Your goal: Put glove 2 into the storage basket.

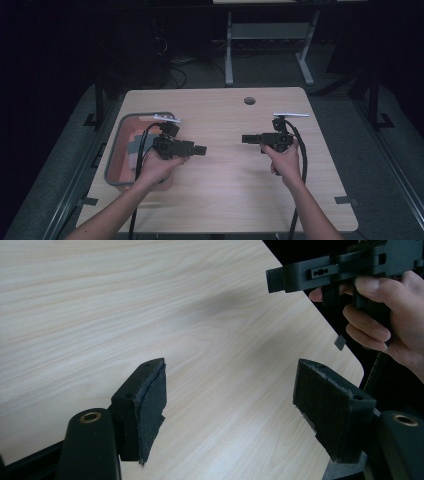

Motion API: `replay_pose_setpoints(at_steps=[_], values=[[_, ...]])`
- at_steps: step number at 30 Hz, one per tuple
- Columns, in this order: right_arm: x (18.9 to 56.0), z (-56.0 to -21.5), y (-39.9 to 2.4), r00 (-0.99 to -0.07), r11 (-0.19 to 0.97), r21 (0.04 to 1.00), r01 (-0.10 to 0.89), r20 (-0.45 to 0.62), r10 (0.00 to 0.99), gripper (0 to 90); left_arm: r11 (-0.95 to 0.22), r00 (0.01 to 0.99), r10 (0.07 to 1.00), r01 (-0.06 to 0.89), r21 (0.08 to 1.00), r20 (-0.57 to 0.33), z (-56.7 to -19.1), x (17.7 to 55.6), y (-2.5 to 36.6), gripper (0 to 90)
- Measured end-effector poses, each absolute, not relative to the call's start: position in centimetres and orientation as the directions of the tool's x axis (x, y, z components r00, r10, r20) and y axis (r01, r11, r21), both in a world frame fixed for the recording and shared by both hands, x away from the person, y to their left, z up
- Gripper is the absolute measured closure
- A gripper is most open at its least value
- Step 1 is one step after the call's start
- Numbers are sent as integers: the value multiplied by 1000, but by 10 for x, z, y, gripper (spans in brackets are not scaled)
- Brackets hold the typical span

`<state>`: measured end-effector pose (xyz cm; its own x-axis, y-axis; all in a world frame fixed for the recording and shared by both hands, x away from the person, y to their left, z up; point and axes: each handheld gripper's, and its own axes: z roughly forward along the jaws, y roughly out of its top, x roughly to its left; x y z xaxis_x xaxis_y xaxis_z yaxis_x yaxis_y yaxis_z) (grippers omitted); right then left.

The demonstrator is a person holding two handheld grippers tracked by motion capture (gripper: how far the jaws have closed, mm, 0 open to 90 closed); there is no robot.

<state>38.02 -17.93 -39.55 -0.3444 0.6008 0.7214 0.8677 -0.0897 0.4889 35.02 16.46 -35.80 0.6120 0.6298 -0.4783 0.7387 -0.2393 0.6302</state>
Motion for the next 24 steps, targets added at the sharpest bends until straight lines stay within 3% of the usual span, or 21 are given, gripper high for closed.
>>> replay_pose_setpoints(at_steps=[24], values=[[361, -426, -223, -267, -148, 447, 882, 734, 625, 535, -255, 647, 565, 727, 638, -511, -385, 337, 128, 266]])
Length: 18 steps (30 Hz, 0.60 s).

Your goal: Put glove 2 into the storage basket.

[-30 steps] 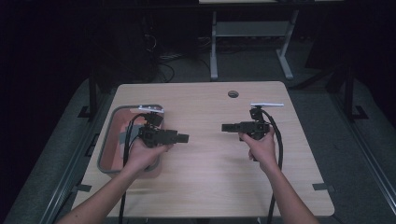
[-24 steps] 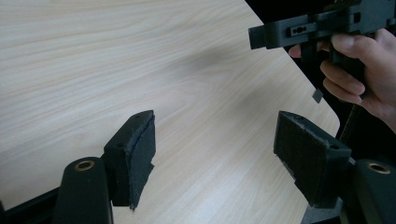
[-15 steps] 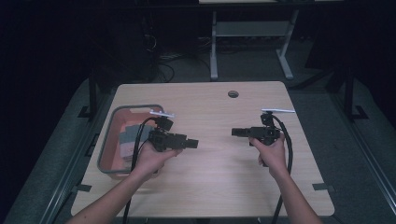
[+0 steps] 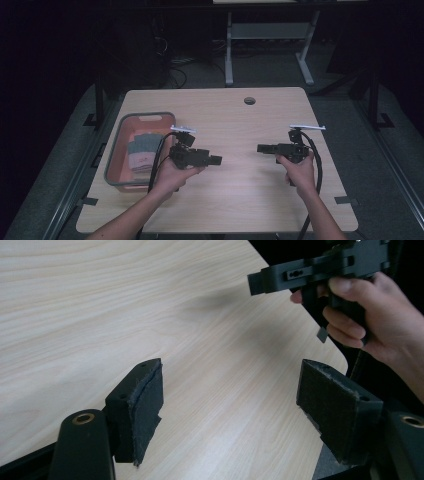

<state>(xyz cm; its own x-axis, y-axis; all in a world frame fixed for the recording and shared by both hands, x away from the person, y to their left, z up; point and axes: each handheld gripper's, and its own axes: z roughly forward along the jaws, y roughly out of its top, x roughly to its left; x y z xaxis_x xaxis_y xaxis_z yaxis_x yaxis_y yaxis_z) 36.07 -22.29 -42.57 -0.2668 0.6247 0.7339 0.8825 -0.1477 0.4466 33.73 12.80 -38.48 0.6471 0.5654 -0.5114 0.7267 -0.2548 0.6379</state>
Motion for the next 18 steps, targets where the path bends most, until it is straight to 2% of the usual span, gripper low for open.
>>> replay_pose_setpoints(at_steps=[18], values=[[345, -441, -238, -253, -165, 438, 884, 744, 619, 514, -287, 674, 530, 714, 638, -515, -405, 323, 109, 263]])
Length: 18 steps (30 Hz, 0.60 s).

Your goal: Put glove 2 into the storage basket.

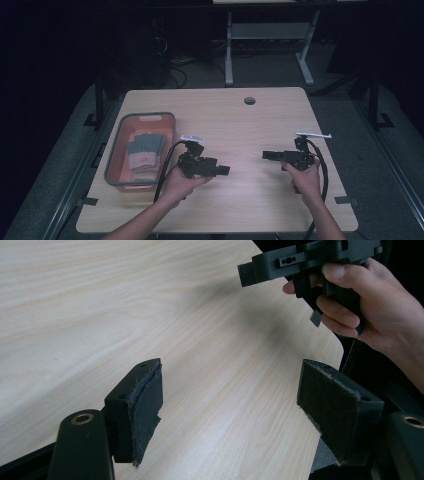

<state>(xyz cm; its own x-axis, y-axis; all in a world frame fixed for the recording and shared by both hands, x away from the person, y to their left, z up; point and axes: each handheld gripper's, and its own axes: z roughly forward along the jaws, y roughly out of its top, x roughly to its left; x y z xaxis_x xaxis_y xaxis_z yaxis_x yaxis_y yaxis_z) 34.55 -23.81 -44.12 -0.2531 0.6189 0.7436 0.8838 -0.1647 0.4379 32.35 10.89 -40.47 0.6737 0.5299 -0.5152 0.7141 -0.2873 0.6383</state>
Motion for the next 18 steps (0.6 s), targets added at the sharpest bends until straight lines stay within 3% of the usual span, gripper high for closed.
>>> replay_pose_setpoints(at_steps=[18], values=[[327, -458, -249, -247, -174, 428, 887, 758, 604, 493, -305, 685, 499, 712, 633, -530, -427, 308, 99, 262]])
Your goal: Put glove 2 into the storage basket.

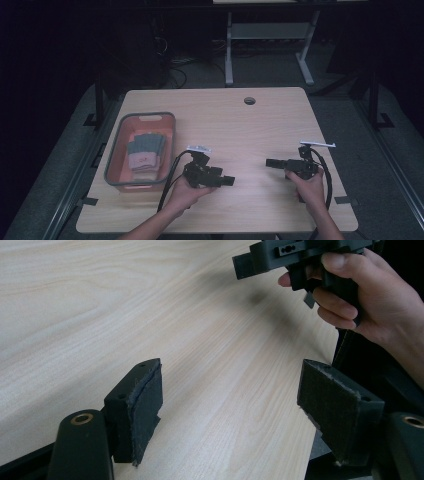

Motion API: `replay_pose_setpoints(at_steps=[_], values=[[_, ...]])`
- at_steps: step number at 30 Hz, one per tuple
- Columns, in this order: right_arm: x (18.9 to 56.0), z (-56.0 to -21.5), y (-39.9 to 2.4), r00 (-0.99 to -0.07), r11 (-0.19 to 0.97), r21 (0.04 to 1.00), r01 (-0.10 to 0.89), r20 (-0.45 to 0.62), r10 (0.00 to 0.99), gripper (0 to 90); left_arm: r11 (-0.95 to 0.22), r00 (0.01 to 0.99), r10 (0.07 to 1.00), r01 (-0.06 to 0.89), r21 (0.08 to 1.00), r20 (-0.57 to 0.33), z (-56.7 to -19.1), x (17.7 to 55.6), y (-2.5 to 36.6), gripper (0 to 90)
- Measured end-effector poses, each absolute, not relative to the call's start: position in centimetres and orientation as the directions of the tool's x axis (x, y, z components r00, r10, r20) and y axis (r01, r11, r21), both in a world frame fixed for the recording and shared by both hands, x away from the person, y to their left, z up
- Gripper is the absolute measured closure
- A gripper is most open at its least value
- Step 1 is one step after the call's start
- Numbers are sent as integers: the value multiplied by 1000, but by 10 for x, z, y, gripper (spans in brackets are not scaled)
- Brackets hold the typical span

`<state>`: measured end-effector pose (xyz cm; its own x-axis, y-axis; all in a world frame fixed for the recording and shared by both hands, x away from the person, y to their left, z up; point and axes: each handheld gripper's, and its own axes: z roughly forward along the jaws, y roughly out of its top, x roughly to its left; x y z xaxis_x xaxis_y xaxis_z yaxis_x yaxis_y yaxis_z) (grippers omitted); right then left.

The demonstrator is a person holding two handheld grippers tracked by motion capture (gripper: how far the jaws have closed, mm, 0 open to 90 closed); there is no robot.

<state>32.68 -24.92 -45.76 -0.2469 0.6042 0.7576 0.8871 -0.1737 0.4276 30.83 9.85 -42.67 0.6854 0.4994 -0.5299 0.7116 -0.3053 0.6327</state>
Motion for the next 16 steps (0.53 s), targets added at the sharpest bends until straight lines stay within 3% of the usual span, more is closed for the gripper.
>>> replay_pose_setpoints(at_steps=[16], values=[[303, -473, -257, -266, -167, 436, 884, 764, 587, 467, -300, 684, 488, 715, 632, -542, -437, 298, 96, 260]])
